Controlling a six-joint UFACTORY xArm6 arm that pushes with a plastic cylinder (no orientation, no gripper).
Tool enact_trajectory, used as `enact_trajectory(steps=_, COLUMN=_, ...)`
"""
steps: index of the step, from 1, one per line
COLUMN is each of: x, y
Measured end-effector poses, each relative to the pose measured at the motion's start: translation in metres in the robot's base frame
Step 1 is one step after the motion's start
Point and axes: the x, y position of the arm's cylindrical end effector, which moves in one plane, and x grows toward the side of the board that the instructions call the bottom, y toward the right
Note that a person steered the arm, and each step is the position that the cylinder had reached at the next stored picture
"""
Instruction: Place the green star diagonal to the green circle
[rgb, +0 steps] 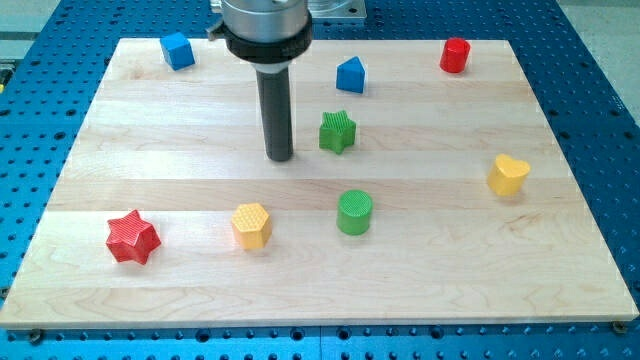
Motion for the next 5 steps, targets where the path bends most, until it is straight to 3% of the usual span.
enact_trajectory(steps=5, x=0.0036, y=-0.0006)
